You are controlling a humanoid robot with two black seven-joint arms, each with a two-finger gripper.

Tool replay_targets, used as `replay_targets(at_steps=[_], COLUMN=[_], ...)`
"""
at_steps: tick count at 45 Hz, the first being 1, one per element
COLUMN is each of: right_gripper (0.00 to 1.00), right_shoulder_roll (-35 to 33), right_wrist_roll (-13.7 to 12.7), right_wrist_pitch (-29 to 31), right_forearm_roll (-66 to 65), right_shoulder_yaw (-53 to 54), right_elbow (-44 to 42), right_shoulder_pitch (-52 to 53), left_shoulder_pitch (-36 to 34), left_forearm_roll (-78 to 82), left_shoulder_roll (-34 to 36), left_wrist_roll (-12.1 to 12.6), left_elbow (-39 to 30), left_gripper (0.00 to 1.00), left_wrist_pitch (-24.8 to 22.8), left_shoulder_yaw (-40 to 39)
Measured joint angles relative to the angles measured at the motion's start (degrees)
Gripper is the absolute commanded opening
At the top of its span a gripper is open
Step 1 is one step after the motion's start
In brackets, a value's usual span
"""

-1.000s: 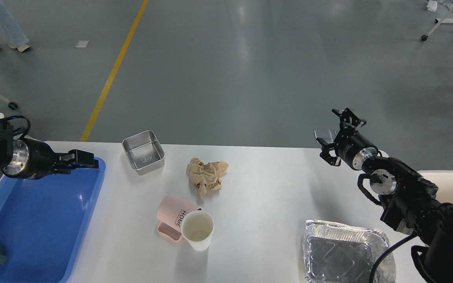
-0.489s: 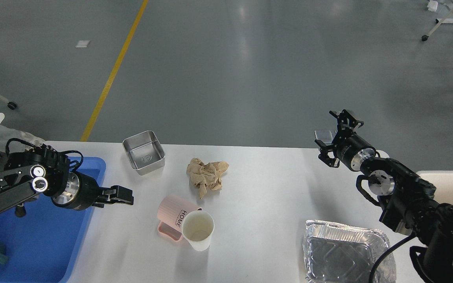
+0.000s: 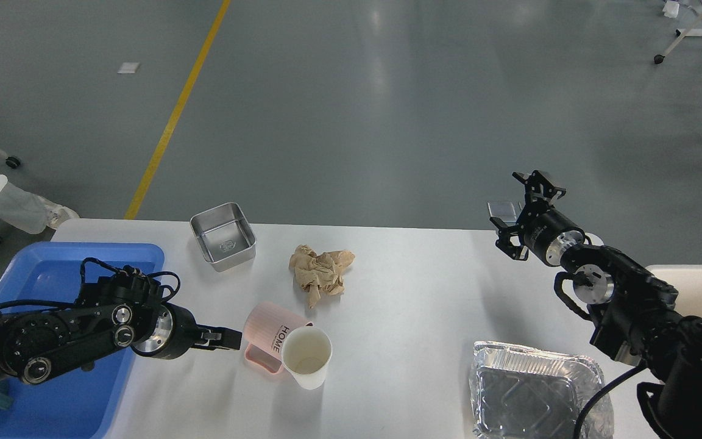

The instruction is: Tidy desktop

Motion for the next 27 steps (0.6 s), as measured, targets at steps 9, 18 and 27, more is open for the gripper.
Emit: replay_targets(at_steps=[9,18,27], right_gripper=[1.0,1.0,1.0], right_shoulder_roll=[-0.07,0.32,0.16], right_wrist_roll=[0.0,0.0,0.0], right_wrist_pitch=[0.0,0.0,0.0], right_forearm_roll=[0.0,0.03,0.03], right_shoulder_yaw=[-0.55,-0.99,-1.05], right_elbow=[0.0,0.01,0.0], right_shoulder_pitch=[-0.04,0.32,0.15], left_shoulder_pitch=[-0.16,0.44,0.37], left_forearm_roll=[0.4,1.49,3.42], left_shoulder_roll=[4.67,1.19,-2.38], left_wrist_roll=[-0.8,-0.84,-0.74], left_elbow=[-1.42,-0.73,1.05], left_gripper=[0.87,0.87,0.86], left_wrist_pitch=[-0.03,3.19,7.18], left_shoulder_yaw=[0.26,0.39,2.61])
